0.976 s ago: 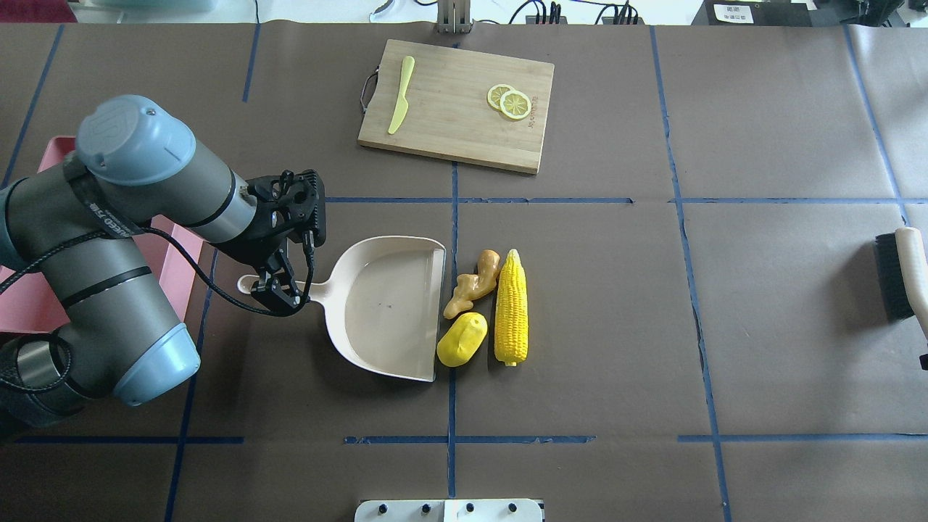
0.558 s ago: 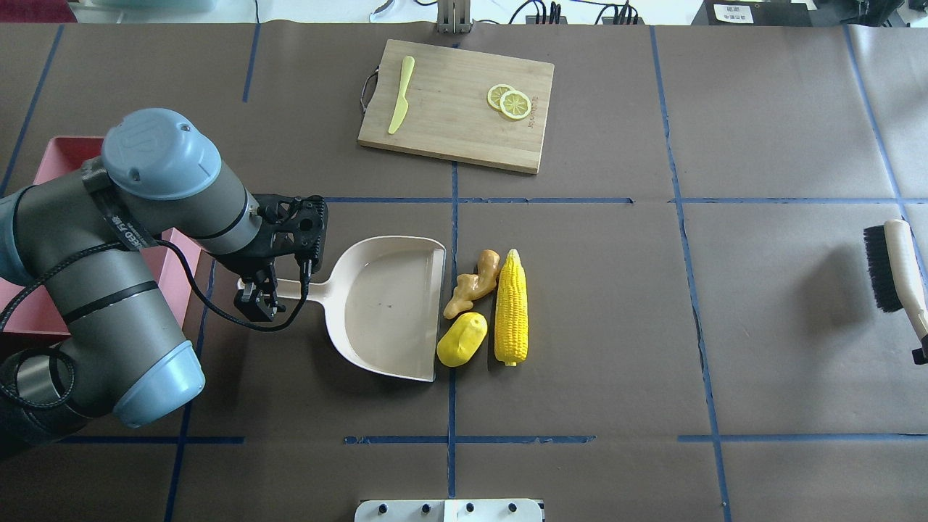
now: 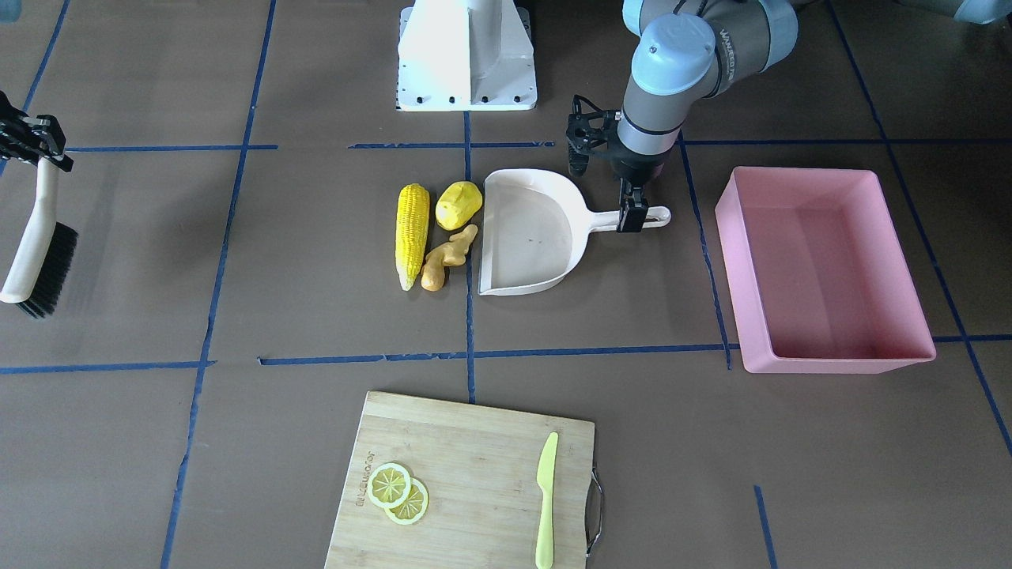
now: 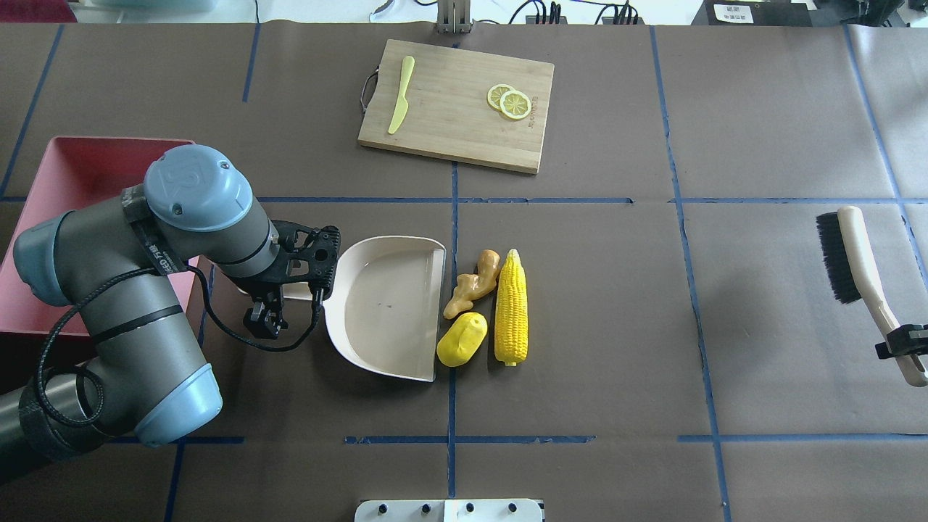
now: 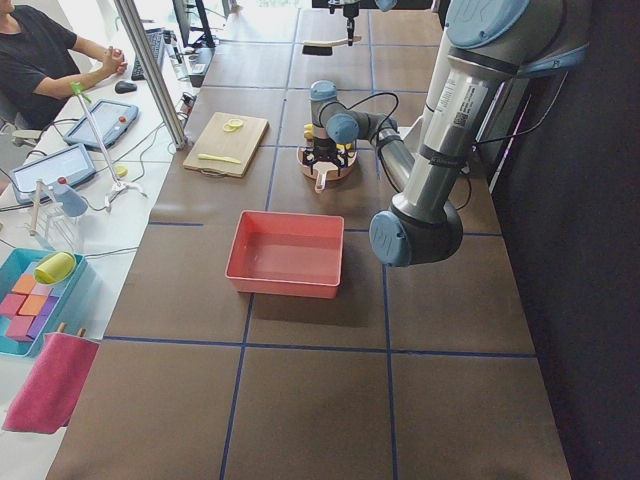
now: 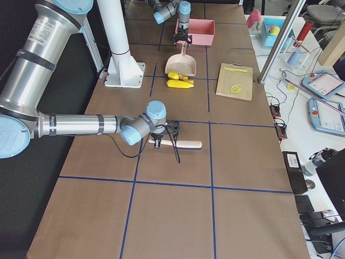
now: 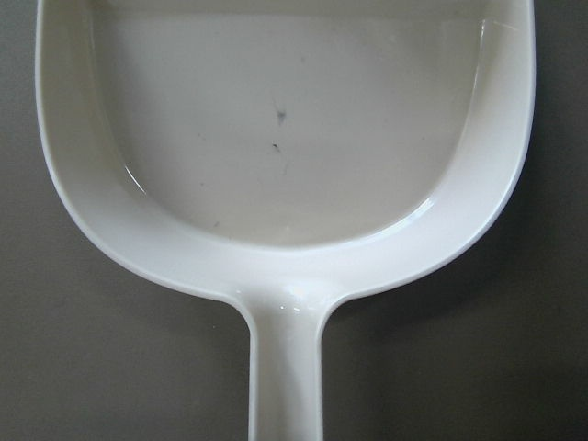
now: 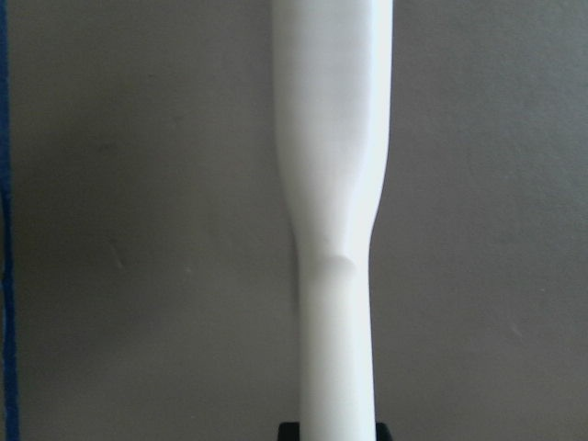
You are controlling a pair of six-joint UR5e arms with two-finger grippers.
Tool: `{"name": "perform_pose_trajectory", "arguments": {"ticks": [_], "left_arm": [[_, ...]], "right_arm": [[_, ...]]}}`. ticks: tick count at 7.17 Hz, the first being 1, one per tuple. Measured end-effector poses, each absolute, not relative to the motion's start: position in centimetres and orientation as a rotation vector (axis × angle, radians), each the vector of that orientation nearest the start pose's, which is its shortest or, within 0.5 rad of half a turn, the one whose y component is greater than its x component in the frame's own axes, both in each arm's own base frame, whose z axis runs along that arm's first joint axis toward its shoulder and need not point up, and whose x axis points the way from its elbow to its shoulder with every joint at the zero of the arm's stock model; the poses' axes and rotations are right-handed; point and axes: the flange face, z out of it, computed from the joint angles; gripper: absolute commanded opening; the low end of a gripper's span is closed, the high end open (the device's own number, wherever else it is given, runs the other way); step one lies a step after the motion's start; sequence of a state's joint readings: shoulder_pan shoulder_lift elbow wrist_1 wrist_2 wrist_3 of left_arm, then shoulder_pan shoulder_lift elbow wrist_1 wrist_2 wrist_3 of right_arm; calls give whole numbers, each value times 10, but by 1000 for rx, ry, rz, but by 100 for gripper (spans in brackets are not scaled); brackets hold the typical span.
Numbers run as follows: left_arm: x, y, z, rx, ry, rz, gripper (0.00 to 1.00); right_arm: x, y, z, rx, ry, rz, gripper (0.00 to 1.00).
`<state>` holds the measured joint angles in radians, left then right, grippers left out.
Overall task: Sweep and dump trash into bin
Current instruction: 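Grasp the dustpan handle with the left gripper while the right gripper lifts the brush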
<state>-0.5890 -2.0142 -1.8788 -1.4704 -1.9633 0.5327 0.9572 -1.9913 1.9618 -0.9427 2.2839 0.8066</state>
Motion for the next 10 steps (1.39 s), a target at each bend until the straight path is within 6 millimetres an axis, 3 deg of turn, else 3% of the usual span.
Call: {"name": "perform_pose_trajectory", "arguments": {"ticks": [4,8,10], "left_arm": [[460,-419,300,597,526,1581,96],[472,-413,309,568,528,1594,84],[474,-414,311,568,513,1594,69]], "right_arm": [[-179,-324,490,5,-940,-120,0],[-256,-313,446,-45,-976,-140,0],[-288,-308,426,-61,-987,-129,0]]}}
